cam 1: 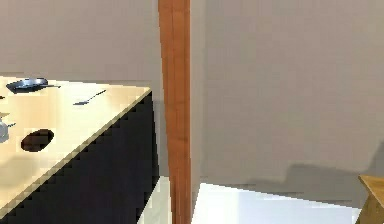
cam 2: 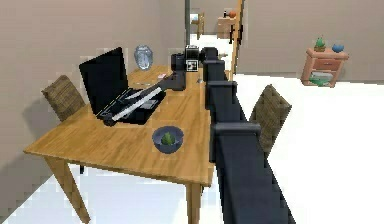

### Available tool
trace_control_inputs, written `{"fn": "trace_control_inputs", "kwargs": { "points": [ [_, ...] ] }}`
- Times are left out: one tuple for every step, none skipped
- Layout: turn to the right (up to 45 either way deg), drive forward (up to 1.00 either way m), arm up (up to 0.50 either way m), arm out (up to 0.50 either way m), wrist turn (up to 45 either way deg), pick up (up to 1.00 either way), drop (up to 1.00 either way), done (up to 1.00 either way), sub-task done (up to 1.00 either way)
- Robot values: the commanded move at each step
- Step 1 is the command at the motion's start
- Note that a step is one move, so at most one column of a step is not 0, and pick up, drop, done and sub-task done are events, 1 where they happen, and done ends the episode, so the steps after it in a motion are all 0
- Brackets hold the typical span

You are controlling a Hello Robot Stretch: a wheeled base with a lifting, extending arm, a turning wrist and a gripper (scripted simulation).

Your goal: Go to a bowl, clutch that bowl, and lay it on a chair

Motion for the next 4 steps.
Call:
{"fn": "trace_control_inputs", "kwargs": {
  "points": [
    [0.0,0.0,0.0,0.0,45.0,0.0,0.0,0.0,0.0],
    [0.0,0.0,0.0,0.0,21.0,0.0,0.0,0.0,0.0],
    [0.0,0.0,-0.3,0.0,0.0,0.0,0.0,0.0,0.0],
    [0.0,0.0,0.0,0.0,0.0,1.0,0.0,0.0,0.0]
  ]
}}
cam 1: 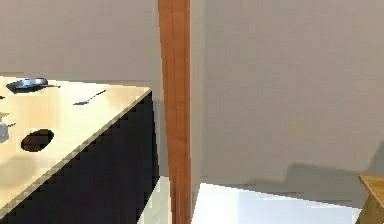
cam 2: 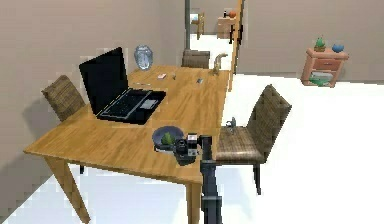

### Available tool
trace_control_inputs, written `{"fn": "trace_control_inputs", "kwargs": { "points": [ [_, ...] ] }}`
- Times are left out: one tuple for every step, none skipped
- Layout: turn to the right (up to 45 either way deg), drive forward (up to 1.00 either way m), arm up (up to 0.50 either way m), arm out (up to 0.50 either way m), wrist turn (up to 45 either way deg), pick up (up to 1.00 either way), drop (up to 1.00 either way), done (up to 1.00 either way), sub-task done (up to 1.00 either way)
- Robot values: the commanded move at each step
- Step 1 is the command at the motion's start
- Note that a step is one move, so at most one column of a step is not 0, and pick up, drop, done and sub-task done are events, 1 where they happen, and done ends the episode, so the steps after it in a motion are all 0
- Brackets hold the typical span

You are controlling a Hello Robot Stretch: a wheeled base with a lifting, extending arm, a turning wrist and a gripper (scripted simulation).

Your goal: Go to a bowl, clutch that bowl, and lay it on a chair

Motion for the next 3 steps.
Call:
{"fn": "trace_control_inputs", "kwargs": {
  "points": [
    [0.0,0.0,0.1,0.0,0.0,0.0,0.0,0.0,0.0],
    [0.0,0.0,0.2,0.0,0.0,0.0,0.0,0.0,0.0],
    [0.0,0.0,0.0,0.0,-45.0,0.0,0.0,0.0,0.0]
  ]
}}
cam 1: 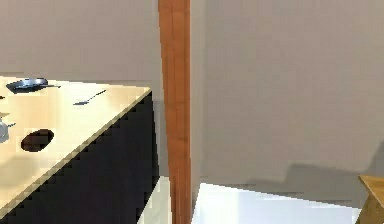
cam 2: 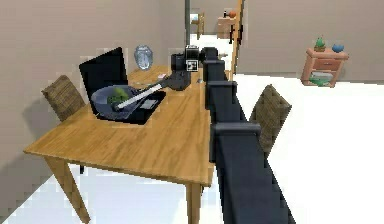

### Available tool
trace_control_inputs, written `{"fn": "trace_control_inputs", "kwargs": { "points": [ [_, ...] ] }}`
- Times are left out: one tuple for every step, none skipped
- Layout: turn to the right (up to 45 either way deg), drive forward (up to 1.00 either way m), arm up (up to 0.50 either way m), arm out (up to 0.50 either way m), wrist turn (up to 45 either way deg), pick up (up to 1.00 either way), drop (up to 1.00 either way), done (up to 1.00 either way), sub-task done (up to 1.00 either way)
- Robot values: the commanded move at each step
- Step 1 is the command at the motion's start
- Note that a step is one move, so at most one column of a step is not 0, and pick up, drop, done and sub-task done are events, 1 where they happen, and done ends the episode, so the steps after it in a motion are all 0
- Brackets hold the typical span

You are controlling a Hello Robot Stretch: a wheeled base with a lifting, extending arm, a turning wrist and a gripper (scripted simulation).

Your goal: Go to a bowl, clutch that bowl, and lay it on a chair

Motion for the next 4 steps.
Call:
{"fn": "trace_control_inputs", "kwargs": {
  "points": [
    [0.0,0.0,0.0,0.0,-45.0,0.0,0.0,0.0,0.0],
    [0.0,0.0,0.0,0.0,-15.0,0.0,0.0,0.0,0.0],
    [0.0,0.0,0.0,-0.42,0.0,0.0,0.0,0.0,0.0],
    [45.0,0.0,0.0,0.0,0.0,0.0,0.0,0.0,0.0]
  ]
}}
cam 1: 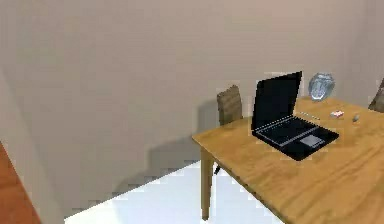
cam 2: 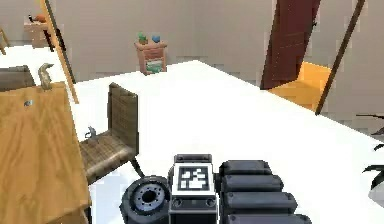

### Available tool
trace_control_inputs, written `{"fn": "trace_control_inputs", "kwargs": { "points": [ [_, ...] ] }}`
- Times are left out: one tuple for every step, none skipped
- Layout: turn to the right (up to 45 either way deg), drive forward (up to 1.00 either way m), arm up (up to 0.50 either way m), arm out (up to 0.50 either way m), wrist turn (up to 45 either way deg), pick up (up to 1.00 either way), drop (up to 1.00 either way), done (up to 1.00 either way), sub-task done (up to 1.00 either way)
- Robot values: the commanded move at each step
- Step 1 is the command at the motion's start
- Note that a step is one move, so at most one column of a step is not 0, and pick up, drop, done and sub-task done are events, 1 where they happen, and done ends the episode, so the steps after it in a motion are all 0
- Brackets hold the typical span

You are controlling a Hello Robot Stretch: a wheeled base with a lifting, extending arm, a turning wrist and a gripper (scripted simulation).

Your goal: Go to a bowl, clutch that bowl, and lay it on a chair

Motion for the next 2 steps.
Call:
{"fn": "trace_control_inputs", "kwargs": {
  "points": [
    [45.0,0.0,0.0,0.0,0.0,0.0,0.0,0.0,0.0],
    [45.0,0.0,0.0,0.0,0.0,0.0,0.0,0.0,0.0]
  ]
}}
